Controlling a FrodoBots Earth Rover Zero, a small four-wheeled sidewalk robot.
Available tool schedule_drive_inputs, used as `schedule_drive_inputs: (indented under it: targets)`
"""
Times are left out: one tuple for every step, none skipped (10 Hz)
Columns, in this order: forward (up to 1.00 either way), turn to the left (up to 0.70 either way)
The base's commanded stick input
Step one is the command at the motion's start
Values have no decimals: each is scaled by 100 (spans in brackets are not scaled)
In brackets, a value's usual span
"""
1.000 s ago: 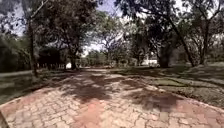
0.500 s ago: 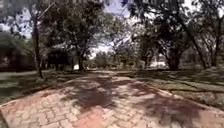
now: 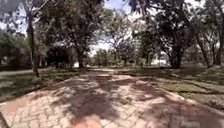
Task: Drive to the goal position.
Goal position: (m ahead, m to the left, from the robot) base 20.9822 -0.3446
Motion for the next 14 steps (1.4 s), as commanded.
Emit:
schedule_drive_inputs:
  targets:
    - [70, 0]
    - [70, 0]
    - [70, 0]
    - [70, 0]
    - [70, 9]
    - [70, 26]
    - [70, 33]
    - [70, 28]
    - [70, 0]
    - [70, 0]
    - [70, 0]
    - [70, 0]
    - [70, 0]
    - [70, 0]
